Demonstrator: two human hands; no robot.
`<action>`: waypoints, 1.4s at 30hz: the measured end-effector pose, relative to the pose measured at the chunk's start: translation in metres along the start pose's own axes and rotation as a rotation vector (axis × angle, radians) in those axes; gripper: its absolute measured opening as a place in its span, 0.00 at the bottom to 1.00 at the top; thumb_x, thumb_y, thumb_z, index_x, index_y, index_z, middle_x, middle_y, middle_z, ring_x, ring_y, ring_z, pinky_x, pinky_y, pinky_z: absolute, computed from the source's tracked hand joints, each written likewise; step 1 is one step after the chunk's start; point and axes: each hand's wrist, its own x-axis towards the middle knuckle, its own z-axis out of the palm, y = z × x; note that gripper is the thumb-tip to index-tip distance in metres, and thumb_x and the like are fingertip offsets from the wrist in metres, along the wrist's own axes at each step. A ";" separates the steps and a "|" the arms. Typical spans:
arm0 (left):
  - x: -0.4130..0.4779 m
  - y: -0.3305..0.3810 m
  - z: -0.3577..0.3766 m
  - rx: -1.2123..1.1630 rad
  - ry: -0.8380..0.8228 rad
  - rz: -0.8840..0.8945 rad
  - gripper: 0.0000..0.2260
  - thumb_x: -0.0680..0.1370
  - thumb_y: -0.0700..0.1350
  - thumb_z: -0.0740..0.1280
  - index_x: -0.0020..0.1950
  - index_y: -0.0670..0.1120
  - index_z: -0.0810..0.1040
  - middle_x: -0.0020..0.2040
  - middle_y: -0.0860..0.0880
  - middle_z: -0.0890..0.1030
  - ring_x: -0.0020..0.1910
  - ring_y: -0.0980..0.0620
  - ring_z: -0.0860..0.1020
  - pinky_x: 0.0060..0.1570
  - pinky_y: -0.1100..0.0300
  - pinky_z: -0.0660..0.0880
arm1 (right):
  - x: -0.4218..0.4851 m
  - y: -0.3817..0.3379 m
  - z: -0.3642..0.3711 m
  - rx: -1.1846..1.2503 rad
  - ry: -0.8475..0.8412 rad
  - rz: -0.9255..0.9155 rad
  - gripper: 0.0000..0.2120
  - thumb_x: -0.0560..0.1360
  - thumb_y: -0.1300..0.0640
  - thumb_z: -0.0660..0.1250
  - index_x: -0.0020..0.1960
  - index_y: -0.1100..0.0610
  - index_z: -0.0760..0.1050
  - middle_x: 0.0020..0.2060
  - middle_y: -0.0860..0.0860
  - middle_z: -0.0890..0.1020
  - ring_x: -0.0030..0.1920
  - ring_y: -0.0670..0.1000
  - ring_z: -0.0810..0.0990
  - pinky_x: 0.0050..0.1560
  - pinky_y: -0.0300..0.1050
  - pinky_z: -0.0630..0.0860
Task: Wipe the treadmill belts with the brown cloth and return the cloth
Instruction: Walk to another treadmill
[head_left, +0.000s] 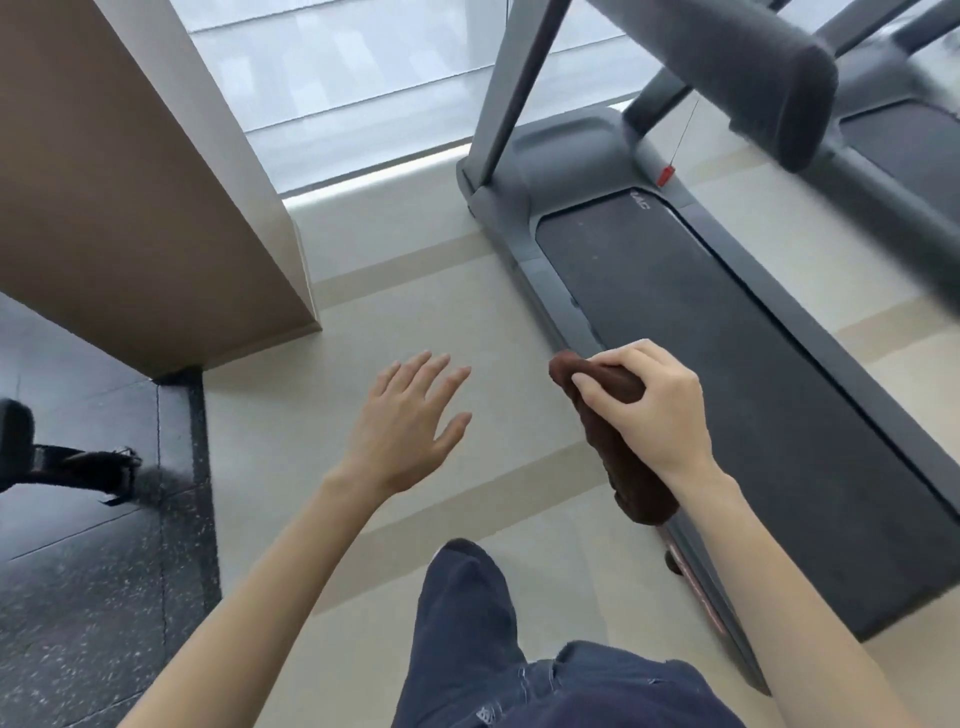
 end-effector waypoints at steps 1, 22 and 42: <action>0.016 -0.015 -0.005 -0.003 0.000 0.024 0.24 0.80 0.56 0.54 0.75 0.51 0.59 0.74 0.49 0.62 0.74 0.49 0.56 0.72 0.52 0.49 | 0.014 -0.006 0.007 -0.015 0.018 0.009 0.06 0.70 0.50 0.73 0.45 0.52 0.81 0.42 0.45 0.80 0.46 0.49 0.79 0.48 0.51 0.76; 0.325 -0.157 -0.023 -0.005 -0.057 0.216 0.24 0.80 0.57 0.52 0.75 0.51 0.59 0.74 0.48 0.62 0.74 0.48 0.56 0.73 0.52 0.49 | 0.308 0.025 0.095 -0.133 0.062 0.121 0.07 0.70 0.48 0.72 0.44 0.50 0.81 0.42 0.45 0.80 0.47 0.49 0.78 0.49 0.53 0.76; 0.567 -0.271 -0.032 0.048 -0.078 0.453 0.24 0.80 0.57 0.53 0.75 0.52 0.60 0.74 0.48 0.64 0.74 0.48 0.57 0.72 0.52 0.50 | 0.519 0.041 0.183 -0.213 0.170 0.212 0.07 0.70 0.50 0.72 0.44 0.52 0.81 0.42 0.47 0.81 0.48 0.51 0.78 0.50 0.52 0.75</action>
